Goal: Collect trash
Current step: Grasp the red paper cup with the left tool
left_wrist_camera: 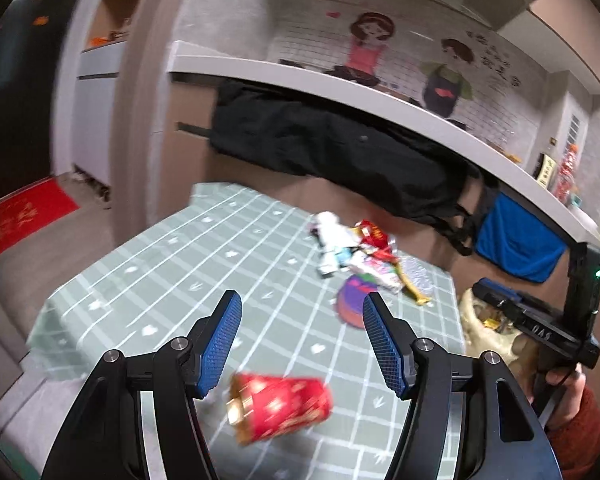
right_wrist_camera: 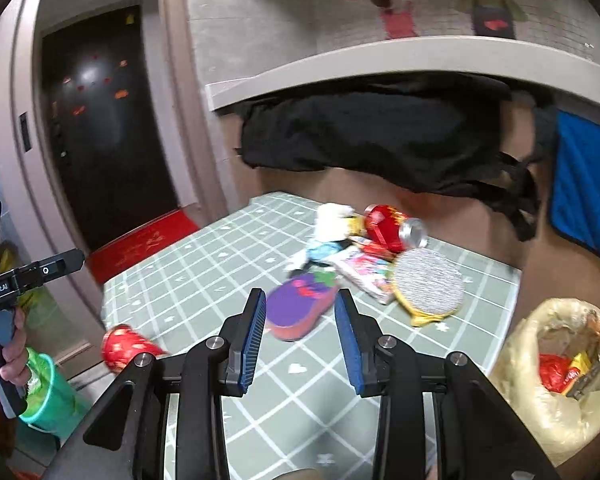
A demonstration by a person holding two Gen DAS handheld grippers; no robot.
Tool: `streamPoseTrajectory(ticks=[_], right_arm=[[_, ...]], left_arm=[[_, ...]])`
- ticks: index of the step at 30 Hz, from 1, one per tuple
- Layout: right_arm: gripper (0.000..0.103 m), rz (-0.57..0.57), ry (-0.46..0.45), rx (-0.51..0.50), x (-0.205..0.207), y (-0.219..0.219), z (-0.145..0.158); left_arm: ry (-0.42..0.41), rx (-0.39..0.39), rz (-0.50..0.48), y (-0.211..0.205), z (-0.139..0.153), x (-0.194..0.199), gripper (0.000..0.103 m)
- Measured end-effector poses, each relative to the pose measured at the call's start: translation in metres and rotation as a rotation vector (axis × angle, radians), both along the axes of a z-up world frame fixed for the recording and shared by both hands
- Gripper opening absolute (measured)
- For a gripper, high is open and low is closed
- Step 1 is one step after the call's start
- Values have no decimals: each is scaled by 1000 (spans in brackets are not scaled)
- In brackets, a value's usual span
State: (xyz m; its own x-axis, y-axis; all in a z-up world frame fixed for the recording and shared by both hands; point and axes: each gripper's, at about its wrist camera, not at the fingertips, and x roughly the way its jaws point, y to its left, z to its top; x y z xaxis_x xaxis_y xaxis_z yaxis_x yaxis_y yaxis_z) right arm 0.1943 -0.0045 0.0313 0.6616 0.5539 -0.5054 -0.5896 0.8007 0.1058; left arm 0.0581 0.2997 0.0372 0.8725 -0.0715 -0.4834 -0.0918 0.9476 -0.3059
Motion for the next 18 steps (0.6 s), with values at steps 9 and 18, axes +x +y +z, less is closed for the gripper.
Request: streamPoseTrajectory(ticks=[9, 18], right_arm=[[35, 40, -16, -43, -13, 23, -6], [35, 38, 47, -55, 1, 28, -25]], left_arm=[[162, -170, -25, 25, -70, -5, 63], [253, -298, -79, 6, -114, 33, 44]])
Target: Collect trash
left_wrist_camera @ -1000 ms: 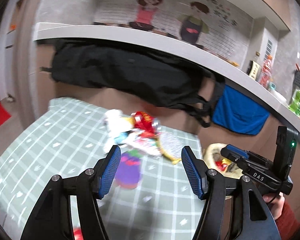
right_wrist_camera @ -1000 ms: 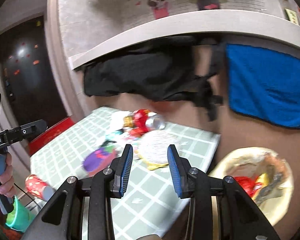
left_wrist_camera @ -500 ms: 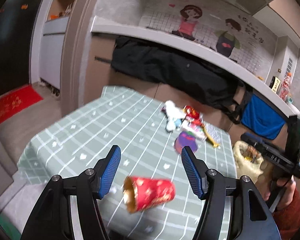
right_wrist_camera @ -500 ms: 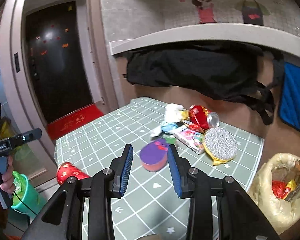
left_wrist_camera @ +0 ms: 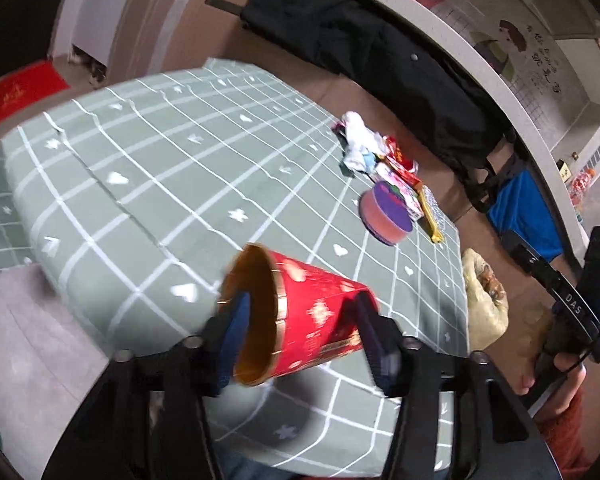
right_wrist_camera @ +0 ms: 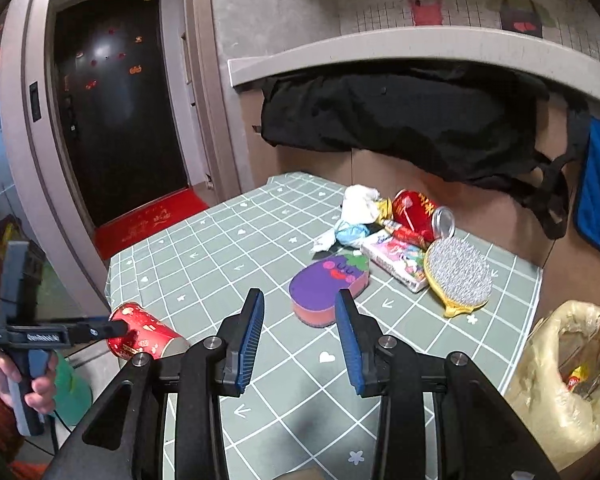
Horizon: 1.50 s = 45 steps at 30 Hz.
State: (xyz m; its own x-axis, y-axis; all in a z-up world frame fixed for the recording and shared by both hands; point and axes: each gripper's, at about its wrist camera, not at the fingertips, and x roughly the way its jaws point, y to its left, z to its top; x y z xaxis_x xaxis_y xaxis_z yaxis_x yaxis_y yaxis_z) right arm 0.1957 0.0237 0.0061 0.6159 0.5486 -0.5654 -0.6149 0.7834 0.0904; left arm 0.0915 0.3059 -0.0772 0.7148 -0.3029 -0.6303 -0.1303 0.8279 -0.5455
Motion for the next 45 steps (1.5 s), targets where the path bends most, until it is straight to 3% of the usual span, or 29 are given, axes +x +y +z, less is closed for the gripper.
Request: streamPoseTrajectory(ticks=[6, 16, 24, 29, 41, 45], right_arm=[[35, -4, 55, 2, 23, 19, -13], [35, -88, 204, 32, 85, 37, -53], [35, -143, 350, 55, 138, 37, -79], [37, -62, 300, 30, 131, 61, -70], [37, 205, 176, -90, 80, 142, -54], [36, 119, 141, -97, 77, 137, -49]], left_arm=[[-93, 58, -33, -20, 20, 19, 8], [-182, 235, 0, -16, 54, 71, 6], [-125, 149, -20, 3, 30, 94, 6], [-115, 100, -5, 17, 18, 91, 6], [-109, 97, 55, 39, 19, 73, 7], [-107, 94, 67, 43, 17, 69, 7]])
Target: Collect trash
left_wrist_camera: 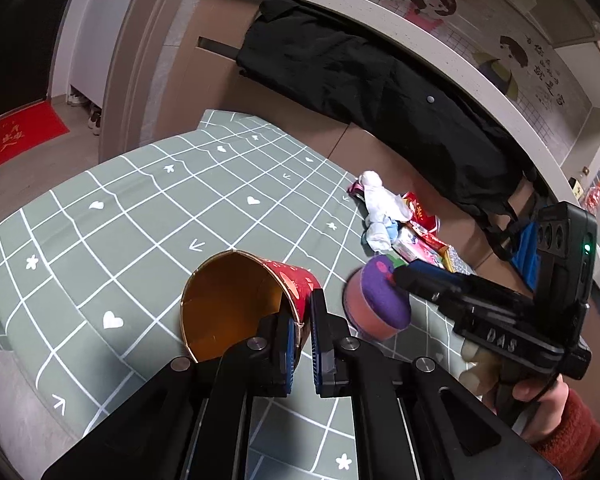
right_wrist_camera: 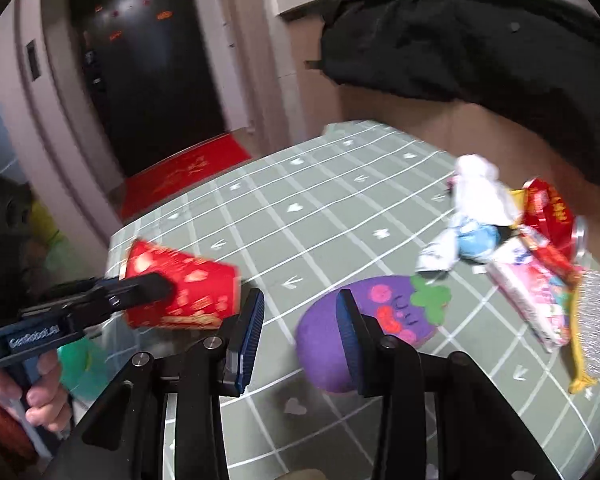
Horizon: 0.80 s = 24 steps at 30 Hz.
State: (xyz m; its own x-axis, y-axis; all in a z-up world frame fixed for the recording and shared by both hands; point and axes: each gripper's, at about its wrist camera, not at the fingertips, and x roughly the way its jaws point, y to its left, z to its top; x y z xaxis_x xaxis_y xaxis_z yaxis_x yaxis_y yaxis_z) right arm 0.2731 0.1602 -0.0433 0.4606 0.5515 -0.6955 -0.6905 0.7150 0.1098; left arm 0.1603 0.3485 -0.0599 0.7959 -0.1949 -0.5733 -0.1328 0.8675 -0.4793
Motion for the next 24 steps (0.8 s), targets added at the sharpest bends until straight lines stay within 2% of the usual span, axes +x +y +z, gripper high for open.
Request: streamPoseTrajectory(ticks=[3, 5, 8, 11, 15, 24], right_arm=[[37, -92, 37, 9, 12, -14, -3], [37, -154, 122, 47, 25, -26, -11], [37, -210, 190, 84, 33, -36, -20], [41, -188, 209, 87, 30, -32, -25], [42, -153, 211, 18, 30, -9, -34], [55, -116, 234, 34, 46, 10, -41]], left_arm=[[-1, 2, -3, -2, -1, 0, 7], [1, 2, -6, -3, -2, 0, 7], [1, 4, -5, -4, -2, -1, 7], [-2, 7, 1, -3, -1, 0, 7], [-12, 17, 14, 4, 2, -3, 7], [-21, 26, 34, 19, 9, -7, 7]])
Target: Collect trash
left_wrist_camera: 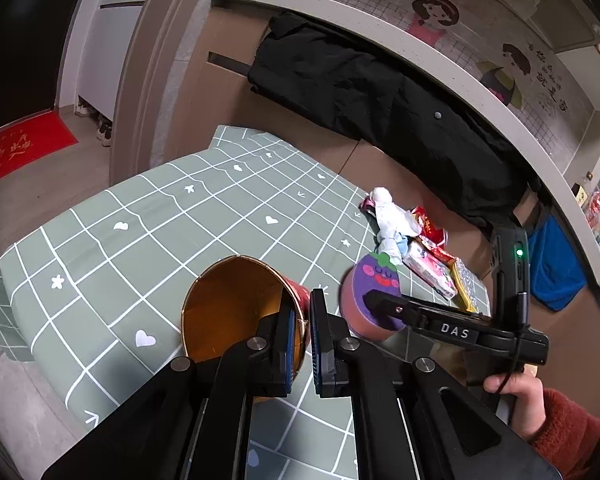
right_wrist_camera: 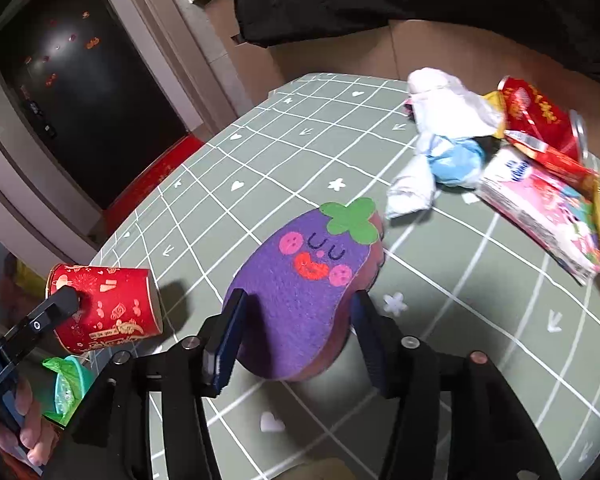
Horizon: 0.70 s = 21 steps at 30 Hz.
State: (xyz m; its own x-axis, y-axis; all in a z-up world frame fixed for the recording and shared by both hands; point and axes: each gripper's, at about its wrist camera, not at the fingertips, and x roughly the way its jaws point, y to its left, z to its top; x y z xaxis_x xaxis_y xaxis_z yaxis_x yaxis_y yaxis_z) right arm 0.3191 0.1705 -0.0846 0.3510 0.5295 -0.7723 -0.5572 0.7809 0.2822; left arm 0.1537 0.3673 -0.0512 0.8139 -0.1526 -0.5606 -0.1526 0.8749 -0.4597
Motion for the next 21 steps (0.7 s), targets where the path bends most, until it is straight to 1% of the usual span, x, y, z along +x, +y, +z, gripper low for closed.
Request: streamPoseTrajectory(ticks=[2, 3, 4, 5, 6, 7, 8, 9, 10, 11, 15, 16, 18, 21], right_arm=[[60, 20, -11, -18, 1, 8, 0], [61, 28, -15, -27, 2, 13, -1], [63, 48, -5, -29, 2, 17, -2], [64, 88, 34, -25, 5, 24, -6], [68, 97, 15, -41, 3, 28, -6], [64, 98, -29, -106, -1, 36, -5], [58, 107, -79, -165, -6, 43, -5], [55, 123, -110, -187, -10, 47, -5], [46, 133, -130, -194, -14, 49, -4], [41, 137, -147, -190, -19, 49, -2], [41, 126, -222, -138, -29, 38, 16], [41, 135, -231, -109, -30, 35, 22], [40, 156, -216, -79, -28, 35, 27], [40, 223, -195, -95, -24, 50, 26]], left_arm=[[5, 0, 0, 1, -1, 1, 7], [6, 2, 0, 1, 0, 1, 7], [6, 5, 1, 1, 0, 1, 7], [5, 9, 1, 0, 1, 0, 7], [5, 11, 2, 0, 1, 0, 7], [5, 13, 4, 1, 2, -1, 7], [6, 12, 9, 2, 3, -2, 7], [7, 12, 9, 3, 4, -3, 7], [8, 15, 10, 3, 5, -3, 7], [8, 19, 12, 3, 6, -3, 7], [4, 37, 17, 0, 11, -2, 7], [2, 40, 19, -1, 12, -1, 7], [0, 44, 25, -1, 14, -1, 7], [2, 46, 29, -1, 15, -2, 7]])
